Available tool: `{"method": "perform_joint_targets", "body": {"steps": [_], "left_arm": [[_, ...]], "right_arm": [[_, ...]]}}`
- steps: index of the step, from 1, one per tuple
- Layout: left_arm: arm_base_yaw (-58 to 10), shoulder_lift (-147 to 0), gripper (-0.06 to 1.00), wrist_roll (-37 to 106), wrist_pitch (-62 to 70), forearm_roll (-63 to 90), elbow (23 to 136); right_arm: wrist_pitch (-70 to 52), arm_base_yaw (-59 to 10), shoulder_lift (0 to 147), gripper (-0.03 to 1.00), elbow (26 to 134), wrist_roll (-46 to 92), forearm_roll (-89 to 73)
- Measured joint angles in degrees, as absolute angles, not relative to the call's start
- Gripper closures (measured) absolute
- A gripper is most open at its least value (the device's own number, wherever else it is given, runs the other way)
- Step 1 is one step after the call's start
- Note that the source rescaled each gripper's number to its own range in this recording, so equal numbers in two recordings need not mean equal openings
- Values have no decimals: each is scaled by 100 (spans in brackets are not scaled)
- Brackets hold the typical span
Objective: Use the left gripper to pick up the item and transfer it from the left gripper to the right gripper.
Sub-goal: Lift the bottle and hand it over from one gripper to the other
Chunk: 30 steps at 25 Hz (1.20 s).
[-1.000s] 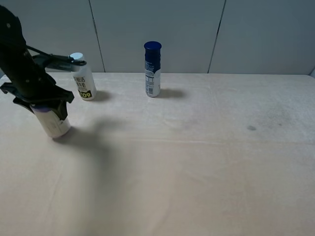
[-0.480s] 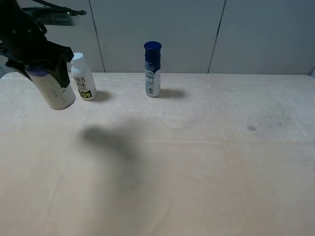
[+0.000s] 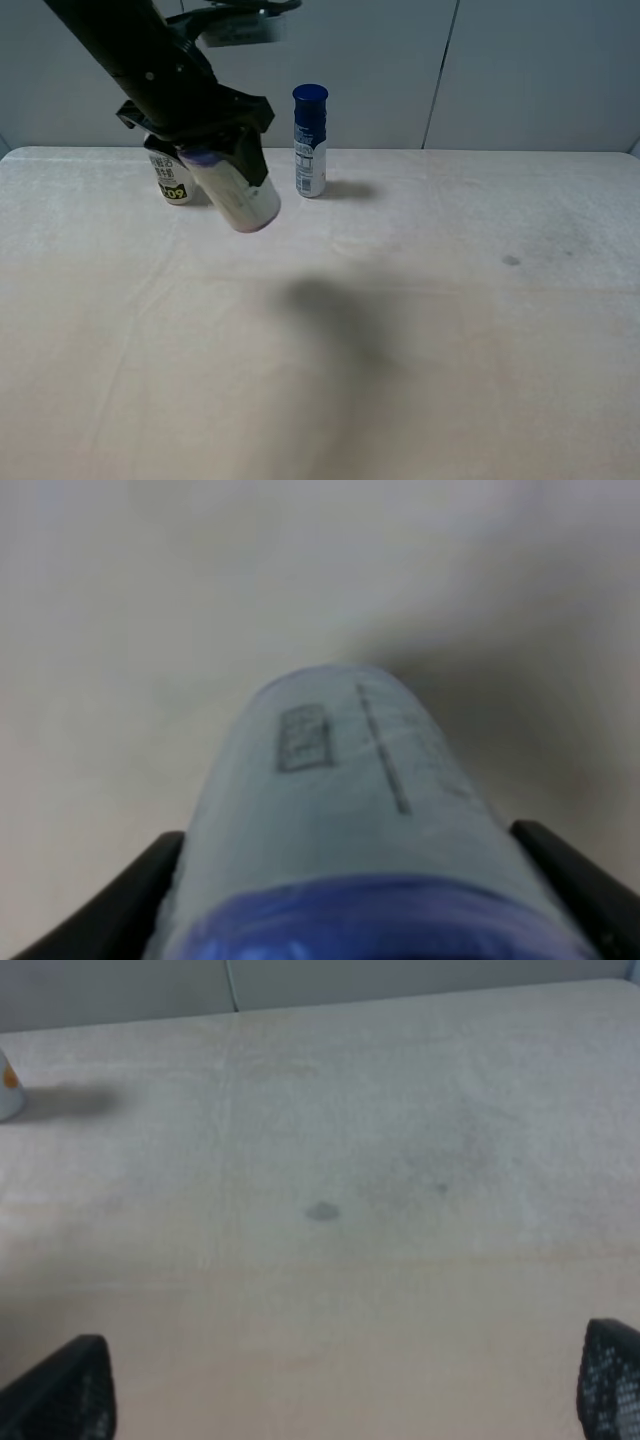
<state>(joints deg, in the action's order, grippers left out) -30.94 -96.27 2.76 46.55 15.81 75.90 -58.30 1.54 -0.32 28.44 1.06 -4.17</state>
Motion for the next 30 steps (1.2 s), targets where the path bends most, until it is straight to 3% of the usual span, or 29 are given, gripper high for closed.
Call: {"method": "perform_joint_targets", "body": {"steps": [6,14,18,23,27,30], "left_arm": [[-3329,-9991,94,1016,4454,2849,7590],[-3329,-10680,94,3069,4618,5516,7590],[-3329,-10855,94,3739,4920,6302,7590],[-3329,-10860,94,3872,5053,6473,7590],[-3329,-10860,94,3885,5059,6477,7590],[-3329,-10860,94,3885,5064,6477,7590]], "right_arm": [[-5830,154,-32,-3,2844,106,-417],[-5824,154,3,-3,2865,106,-762],[-5812,154,785,-3,3222,433,-1414],[-5771,154,2236,-3,3869,1945,-2024],[-5496,-309,3209,-3,4283,2919,-2428],[-5147,-1037,3753,-3,4360,3267,-2424]]}}
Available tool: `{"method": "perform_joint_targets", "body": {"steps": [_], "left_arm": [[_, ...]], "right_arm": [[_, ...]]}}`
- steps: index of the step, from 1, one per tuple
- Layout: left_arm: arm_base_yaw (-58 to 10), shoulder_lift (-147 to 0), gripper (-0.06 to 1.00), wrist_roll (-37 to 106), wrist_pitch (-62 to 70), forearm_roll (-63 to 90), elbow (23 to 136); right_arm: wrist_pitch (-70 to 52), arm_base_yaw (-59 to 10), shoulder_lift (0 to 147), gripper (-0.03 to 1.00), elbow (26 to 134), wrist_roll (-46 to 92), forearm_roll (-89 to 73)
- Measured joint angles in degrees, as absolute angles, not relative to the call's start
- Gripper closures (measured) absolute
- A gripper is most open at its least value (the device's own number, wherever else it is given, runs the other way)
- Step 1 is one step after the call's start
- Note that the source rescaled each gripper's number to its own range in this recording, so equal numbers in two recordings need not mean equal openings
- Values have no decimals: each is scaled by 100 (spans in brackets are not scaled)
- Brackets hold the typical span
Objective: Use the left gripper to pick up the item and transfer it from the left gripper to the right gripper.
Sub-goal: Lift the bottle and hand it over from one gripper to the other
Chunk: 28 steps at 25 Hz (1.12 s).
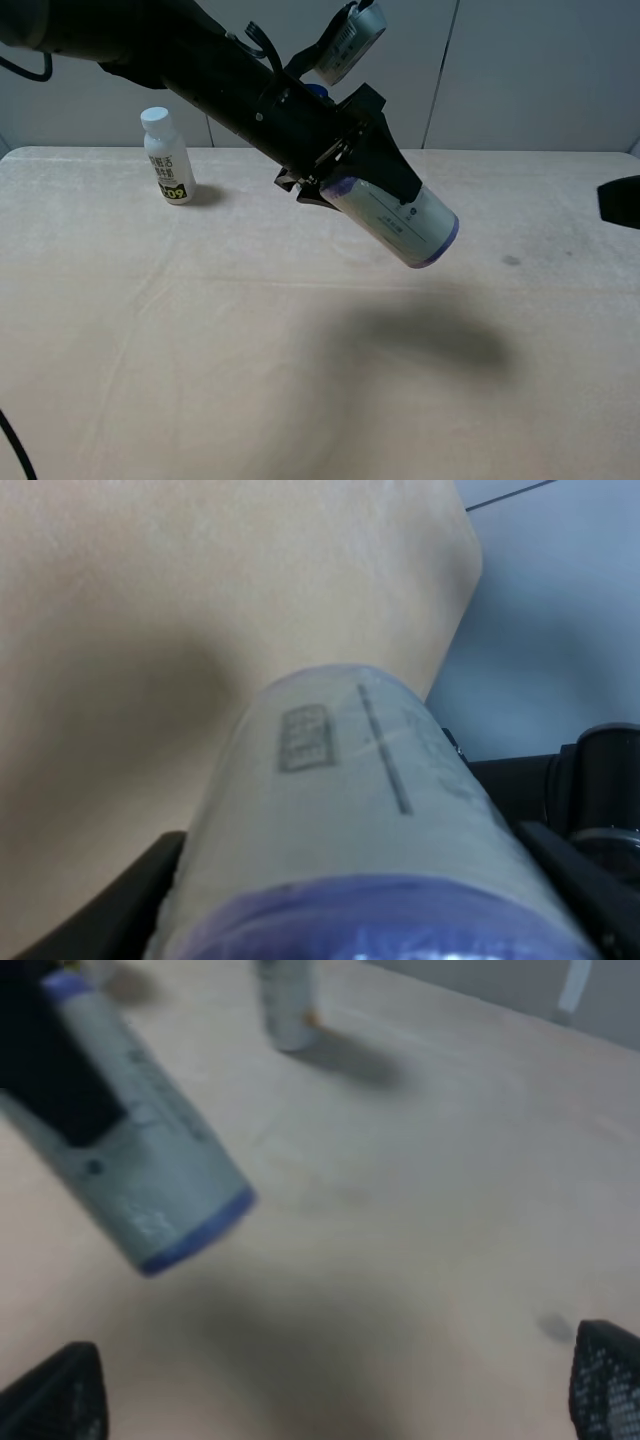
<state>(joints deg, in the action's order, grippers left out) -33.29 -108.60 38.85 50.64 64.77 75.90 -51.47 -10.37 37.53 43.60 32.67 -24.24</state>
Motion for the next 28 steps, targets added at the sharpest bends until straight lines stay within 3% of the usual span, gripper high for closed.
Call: {"method": "perform_joint_targets", "body": {"steps": [6,12,28], "left_arm": [[-3329,-10860,94,3885,5064,6477,7590],[-3329,-10860,94,3885,5059,6484,7590],[-3329,-10860,94,3885,4998,6484,7590]], "right_arm": [[-4447,-2427,4674,-3,4360,3390,-2380],[-3644,-3258,5468,-3,4360,3408,-2380],[-2741,-3395,7264,-3,4360,3516,-2166]]}}
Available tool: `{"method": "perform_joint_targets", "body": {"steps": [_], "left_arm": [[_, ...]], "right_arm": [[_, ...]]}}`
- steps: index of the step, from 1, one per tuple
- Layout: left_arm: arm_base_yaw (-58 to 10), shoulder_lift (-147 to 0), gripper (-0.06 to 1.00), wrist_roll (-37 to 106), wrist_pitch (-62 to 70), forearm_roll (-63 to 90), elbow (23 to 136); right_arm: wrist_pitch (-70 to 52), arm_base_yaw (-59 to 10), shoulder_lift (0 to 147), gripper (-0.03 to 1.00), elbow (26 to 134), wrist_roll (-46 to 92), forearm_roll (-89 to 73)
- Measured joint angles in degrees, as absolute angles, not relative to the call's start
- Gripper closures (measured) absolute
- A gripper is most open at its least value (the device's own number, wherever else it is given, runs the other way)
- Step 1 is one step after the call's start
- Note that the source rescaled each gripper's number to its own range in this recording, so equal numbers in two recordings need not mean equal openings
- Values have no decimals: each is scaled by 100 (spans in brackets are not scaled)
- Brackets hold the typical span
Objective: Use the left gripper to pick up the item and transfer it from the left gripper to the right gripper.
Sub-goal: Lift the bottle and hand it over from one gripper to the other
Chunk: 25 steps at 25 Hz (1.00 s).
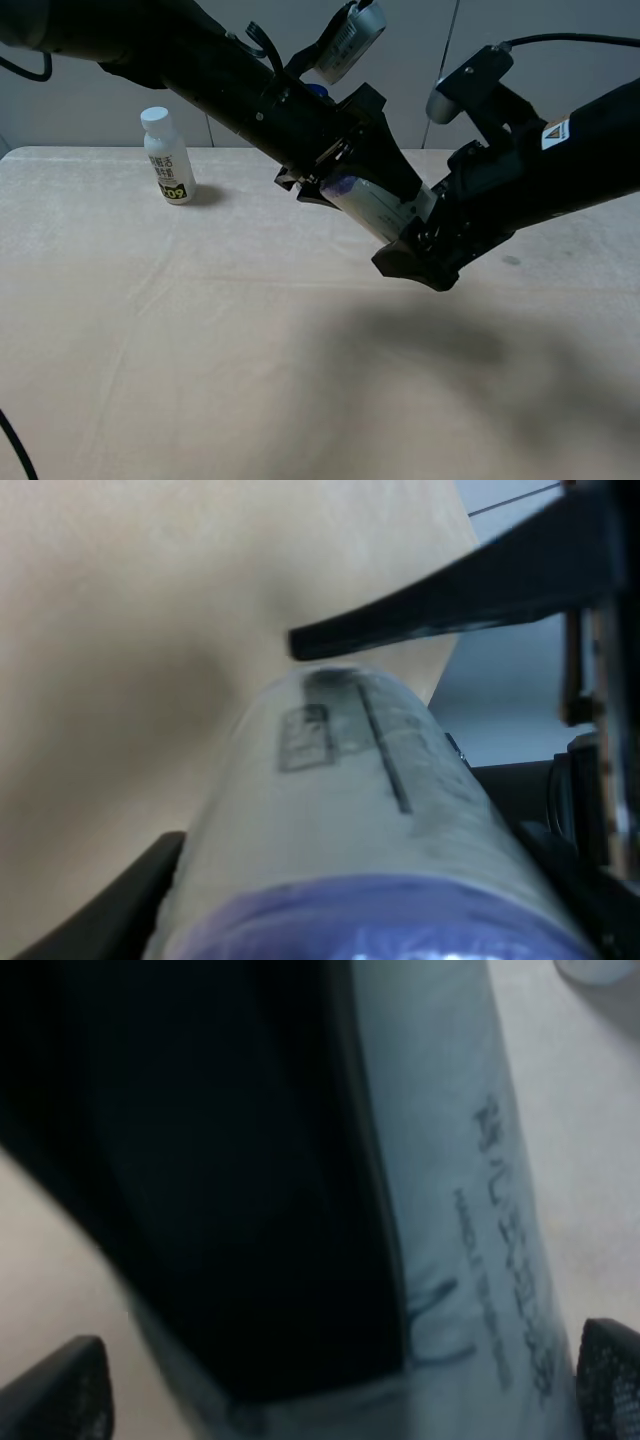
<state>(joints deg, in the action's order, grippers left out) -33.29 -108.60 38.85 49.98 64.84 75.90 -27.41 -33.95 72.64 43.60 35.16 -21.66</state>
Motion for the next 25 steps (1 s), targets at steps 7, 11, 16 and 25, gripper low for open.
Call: {"method": "perform_joint_targets", "body": {"steps": [7,11,16,25], "left_arm": [[-3329,-10860,94,3885,4961,6515,7590],[-3329,-10860,94,3904,4995,6613,7590],[-3329,-10860,94,4020,4995,6621,7590],[-3329,-10860,94,4036,4952,6656,7590]], "right_arm": [[-2372,-3395,7441,-3,4361,3516,-2166],[-2341,-3395,7441,-3,4361,3516,-2166],[-2341,-3395,7441,2,4361,3516,-2166],[-2369,-3406,7441,87,4361,3537,-2146]]}}
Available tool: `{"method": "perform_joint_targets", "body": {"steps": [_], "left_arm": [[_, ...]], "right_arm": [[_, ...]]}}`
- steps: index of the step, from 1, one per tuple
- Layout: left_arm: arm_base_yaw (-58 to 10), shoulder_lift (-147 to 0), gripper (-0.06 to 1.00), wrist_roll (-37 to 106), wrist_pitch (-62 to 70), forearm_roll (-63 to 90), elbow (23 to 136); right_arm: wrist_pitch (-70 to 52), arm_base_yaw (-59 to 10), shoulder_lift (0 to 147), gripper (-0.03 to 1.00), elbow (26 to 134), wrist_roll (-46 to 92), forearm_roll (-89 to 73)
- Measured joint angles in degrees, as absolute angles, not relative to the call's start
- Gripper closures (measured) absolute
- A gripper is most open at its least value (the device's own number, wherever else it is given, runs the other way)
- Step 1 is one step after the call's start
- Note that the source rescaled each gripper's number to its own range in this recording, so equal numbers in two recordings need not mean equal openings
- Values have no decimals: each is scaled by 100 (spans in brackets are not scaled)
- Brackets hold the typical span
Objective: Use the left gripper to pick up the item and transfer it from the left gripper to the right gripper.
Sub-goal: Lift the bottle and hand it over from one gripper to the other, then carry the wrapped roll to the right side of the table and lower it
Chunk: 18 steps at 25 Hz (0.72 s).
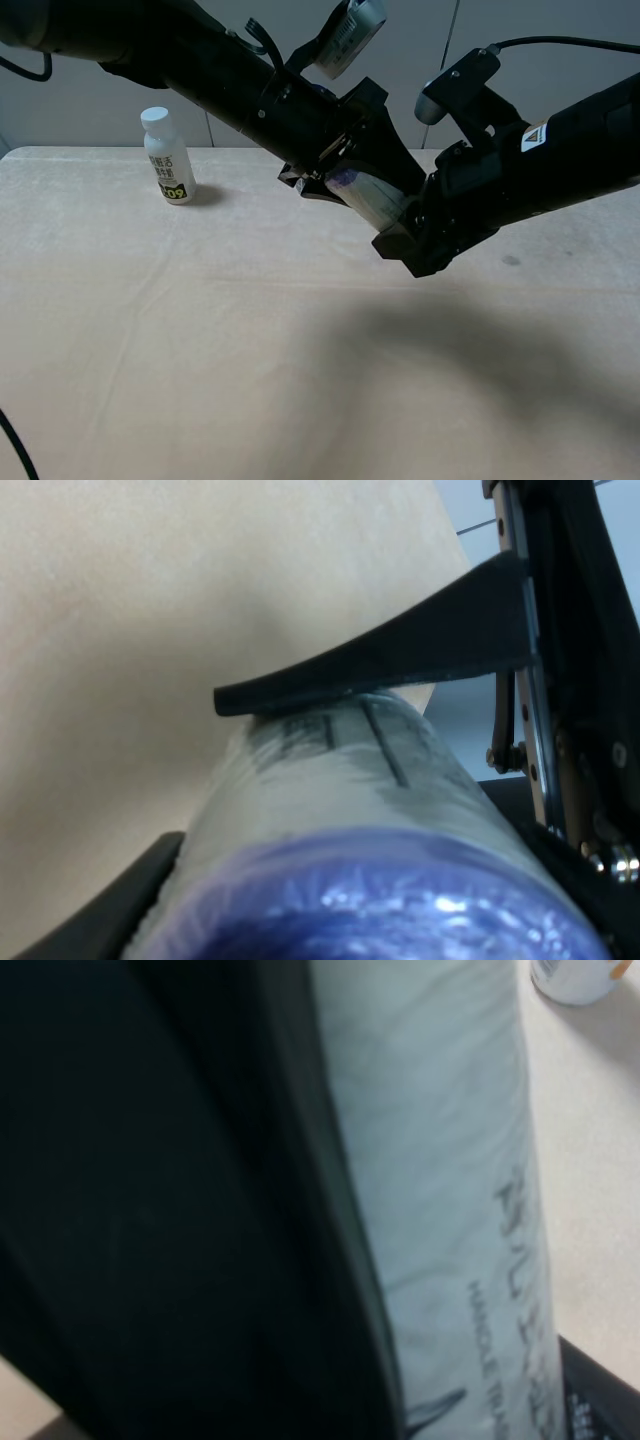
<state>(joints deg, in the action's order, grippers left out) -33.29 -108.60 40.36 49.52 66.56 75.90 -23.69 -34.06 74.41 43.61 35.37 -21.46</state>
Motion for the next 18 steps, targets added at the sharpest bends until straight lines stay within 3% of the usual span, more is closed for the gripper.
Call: {"method": "perform_joint_targets", "body": {"steps": [8,9,10,11,12,14,18], "left_arm": [[-3329,-10860,94,4057,4874,6671,7590],[-3329,-10860,86,4057,4859,6671,7590],[-3329,-10860,67,4057,4815,6707,7590],[-3329,-10854,40,4062,4760,6713,7590],[-3329,-10854,23,4062,4720,6689,7590],[-3323,-10860,7,4062,4664,6679,7590],[-3323,-10860,-3,4062,4656,6678,7590]], "right_arm": [[-2369,-3406,7441,89,4361,3537,-2126],[-2369,-3406,7441,89,4361,3537,-2126],[-2386,-3406,7441,92,4361,3537,-2126],[-2411,-3406,7448,92,4361,3537,-2126],[-2421,-3406,7448,96,4361,3537,-2126],[-2435,-3406,7448,96,4361,3537,-2126],[-2484,-3406,7448,96,4361,3537,-2126]]}}
